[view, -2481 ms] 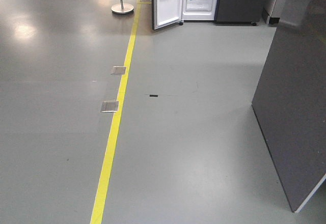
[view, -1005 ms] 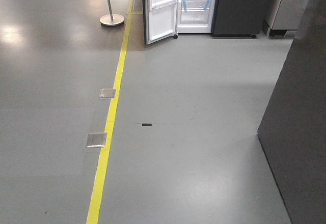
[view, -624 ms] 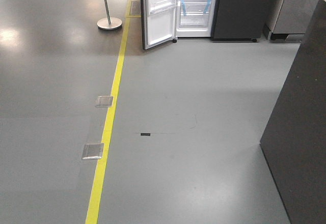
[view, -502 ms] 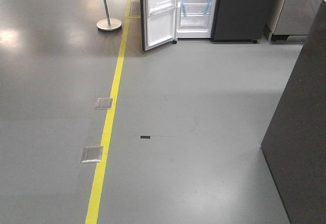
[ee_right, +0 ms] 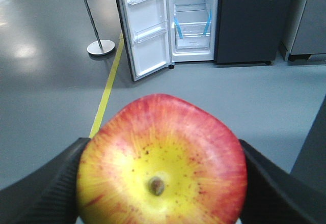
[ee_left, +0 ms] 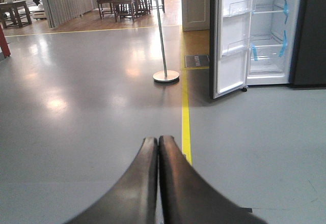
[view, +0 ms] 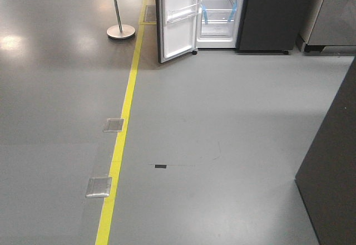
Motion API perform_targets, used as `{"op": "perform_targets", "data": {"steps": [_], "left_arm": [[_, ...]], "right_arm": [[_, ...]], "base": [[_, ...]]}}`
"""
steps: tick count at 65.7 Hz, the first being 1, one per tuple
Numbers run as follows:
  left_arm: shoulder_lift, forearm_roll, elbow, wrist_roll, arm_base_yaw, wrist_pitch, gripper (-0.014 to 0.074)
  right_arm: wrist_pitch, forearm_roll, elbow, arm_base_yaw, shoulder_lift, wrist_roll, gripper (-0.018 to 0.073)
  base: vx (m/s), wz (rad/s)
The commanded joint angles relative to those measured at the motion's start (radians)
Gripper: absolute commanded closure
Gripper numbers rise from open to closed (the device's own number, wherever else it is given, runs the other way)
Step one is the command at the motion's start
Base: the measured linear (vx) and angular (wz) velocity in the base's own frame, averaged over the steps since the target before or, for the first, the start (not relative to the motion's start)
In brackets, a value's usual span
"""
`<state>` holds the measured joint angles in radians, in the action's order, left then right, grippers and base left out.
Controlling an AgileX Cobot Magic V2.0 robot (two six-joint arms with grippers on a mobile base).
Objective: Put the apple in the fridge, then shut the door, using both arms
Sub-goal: 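Drive toward the open white refrigerator holding the apple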
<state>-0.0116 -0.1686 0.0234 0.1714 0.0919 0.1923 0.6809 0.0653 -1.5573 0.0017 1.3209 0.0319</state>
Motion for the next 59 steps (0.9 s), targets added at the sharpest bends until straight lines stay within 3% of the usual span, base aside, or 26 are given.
{"op": "perform_targets", "data": {"steps": [1, 59], "left_arm": [[-0.015, 0.009, -0.017, -0.001, -0.005, -0.067, 0.0602], [-0.015, 0.009, -0.017, -0.001, -0.005, -0.067, 0.0602]], "right_arm": [[-0.082, -0.003, -0.032, -0.002, -0.028, -0.009, 0.0363], [-0.082, -0.003, -0.032, -0.002, -0.028, -0.009, 0.0363]], "base": [[0.25, 0.04], [0.25, 0.03]]}}
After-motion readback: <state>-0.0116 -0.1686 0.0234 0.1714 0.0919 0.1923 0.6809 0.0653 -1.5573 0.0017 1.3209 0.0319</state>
